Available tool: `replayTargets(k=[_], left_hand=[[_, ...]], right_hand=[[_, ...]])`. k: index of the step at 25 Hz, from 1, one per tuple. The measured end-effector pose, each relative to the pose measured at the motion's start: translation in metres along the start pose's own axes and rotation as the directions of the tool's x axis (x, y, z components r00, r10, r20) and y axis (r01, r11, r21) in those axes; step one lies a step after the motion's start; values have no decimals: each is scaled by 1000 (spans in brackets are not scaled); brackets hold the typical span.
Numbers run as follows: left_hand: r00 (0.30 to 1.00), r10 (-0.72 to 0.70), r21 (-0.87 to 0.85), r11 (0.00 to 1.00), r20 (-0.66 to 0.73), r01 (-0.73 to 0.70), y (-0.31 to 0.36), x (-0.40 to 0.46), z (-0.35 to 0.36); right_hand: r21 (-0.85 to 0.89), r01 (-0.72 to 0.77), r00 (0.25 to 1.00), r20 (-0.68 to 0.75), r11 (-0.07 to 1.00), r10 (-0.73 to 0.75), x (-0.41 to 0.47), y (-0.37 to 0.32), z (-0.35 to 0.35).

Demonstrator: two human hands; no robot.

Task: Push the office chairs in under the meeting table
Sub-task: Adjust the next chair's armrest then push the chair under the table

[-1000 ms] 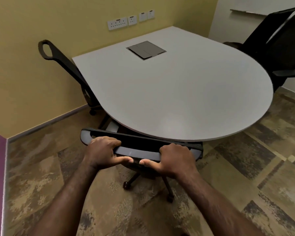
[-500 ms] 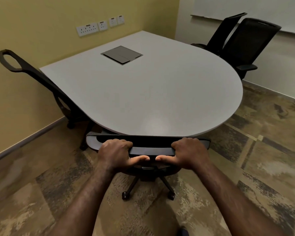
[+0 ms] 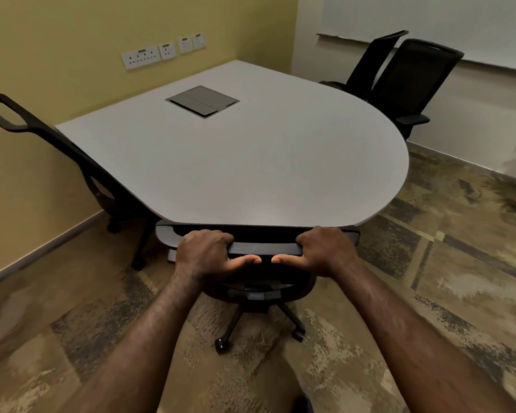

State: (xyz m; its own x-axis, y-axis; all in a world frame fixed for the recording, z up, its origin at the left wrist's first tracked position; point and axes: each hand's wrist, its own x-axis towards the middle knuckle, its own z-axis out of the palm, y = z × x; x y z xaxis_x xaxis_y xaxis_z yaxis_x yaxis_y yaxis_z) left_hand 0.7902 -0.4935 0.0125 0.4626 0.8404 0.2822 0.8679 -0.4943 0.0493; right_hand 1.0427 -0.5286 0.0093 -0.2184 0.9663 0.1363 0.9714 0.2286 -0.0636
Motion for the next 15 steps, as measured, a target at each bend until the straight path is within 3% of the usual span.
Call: replayTargets(k=[15], left_hand=[[1000,8,11,1000,-1,-8,-11,30,11]], right_hand=[[3,-14,1000,4,1000,14,27,11,2]])
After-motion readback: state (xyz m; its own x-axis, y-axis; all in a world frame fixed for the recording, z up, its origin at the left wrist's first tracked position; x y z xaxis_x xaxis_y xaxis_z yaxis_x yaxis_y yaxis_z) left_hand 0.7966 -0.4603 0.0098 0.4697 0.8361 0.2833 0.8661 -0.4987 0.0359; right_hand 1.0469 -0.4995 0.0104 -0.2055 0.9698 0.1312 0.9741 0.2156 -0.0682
